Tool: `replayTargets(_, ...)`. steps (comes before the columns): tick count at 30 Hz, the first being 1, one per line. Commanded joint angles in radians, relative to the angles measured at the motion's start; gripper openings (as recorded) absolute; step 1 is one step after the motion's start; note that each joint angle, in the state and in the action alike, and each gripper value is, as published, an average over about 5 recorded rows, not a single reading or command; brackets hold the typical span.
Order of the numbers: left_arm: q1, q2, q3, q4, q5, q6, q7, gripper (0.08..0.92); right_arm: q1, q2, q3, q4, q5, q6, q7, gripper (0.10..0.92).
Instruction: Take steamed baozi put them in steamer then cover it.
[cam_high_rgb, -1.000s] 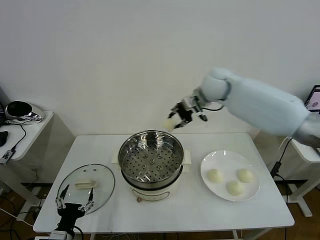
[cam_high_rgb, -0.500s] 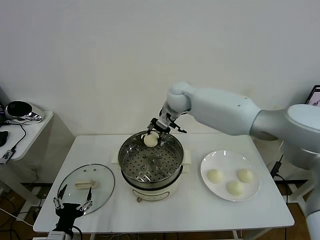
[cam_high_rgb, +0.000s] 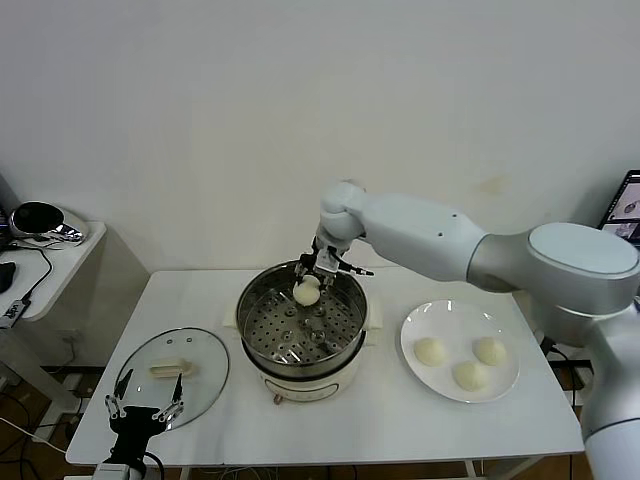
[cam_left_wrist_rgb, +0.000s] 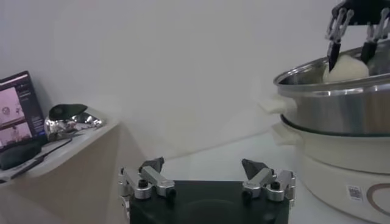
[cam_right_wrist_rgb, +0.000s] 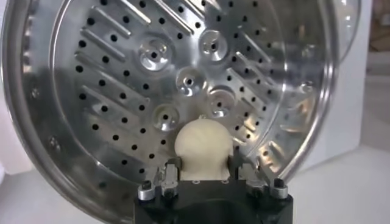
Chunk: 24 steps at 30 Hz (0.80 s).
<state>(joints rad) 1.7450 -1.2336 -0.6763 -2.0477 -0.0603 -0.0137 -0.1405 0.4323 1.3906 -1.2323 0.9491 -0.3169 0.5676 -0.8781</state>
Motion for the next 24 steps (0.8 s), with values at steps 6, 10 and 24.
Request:
replayTargets(6,0.001,-0.005,0.001,-0.001,0.002,-0.003,-0.001,0.823,-0.016,0.031,0.011,-0.049,-0.058,0.044,0.044,0.563)
replayTargets(10,0.001,-0.008,0.005,0.000,0.004,-0.005,-0.001,0.823,0.002,0.011,0.008,-0.023,-0.021,0.040,0.052,0.665)
replayTargets(24,0.012,-0.005,0.012,-0.030,0.013,0.002,0.002,0.823,0.329,-0.464,-0.106,0.609,0.607,-0.918,-0.123,0.823)
